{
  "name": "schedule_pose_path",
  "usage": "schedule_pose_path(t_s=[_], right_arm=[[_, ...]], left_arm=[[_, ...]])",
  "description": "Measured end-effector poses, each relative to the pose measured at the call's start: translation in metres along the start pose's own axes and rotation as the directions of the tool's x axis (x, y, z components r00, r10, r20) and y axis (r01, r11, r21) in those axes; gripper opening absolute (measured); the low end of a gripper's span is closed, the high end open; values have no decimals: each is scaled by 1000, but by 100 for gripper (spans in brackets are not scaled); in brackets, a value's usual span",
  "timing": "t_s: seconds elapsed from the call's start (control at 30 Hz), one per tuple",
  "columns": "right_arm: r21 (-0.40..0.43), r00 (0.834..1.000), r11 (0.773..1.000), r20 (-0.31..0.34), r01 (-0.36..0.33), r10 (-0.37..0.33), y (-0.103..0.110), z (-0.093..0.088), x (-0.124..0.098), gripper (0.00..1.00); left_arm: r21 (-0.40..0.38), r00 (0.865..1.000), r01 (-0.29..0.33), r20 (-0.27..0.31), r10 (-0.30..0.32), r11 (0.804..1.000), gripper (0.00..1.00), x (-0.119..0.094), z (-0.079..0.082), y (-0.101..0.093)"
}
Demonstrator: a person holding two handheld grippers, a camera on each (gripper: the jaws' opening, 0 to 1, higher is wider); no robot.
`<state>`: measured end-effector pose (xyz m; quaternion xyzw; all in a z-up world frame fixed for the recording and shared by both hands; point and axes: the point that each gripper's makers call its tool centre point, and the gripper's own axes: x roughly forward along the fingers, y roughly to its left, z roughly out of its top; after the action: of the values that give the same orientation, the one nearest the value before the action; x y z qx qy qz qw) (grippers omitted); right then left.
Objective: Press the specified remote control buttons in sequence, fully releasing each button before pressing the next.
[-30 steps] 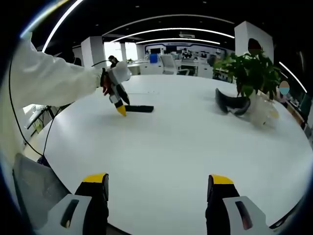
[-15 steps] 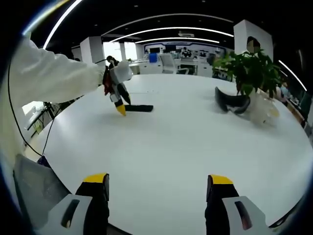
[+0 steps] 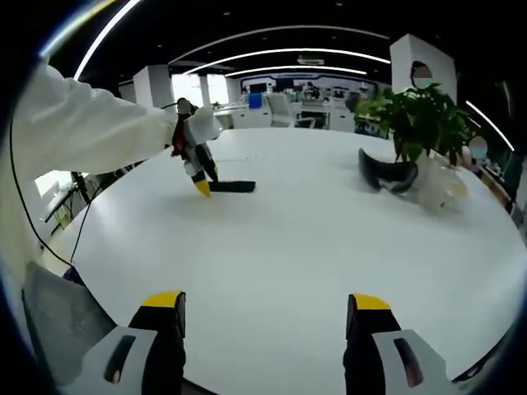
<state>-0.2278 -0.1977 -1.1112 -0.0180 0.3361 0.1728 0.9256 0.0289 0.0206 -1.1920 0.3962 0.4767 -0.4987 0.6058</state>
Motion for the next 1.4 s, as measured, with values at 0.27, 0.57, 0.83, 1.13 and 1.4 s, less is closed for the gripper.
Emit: schedule_pose_path(t_s=[0.27,0.57,0.83,1.13,1.4], right_arm=[[8,1000,1000,9,-1,1,0,2,-1,79],[-4,1000,1000,11,3,-3,0,2,-2,78],[3,1000,1000,18,6,-6,-1,4,-3,77],[-22,1000,1000,1,-2,2,2,1,-1,75],[-44,1000,999,-8,-15,14,5,0,1,75]], left_arm=[[-43,1000,-27,5,27,999,23,2,-1,0],[-65,999,-36,-9,36,997,23,3,-2,-3],[-39,999,-35,-24,34,999,23,3,-1,-25],[-30,999,-33,-36,32,999,23,3,-1,-39],[-36,999,-33,-21,32,999,23,2,-2,-55]])
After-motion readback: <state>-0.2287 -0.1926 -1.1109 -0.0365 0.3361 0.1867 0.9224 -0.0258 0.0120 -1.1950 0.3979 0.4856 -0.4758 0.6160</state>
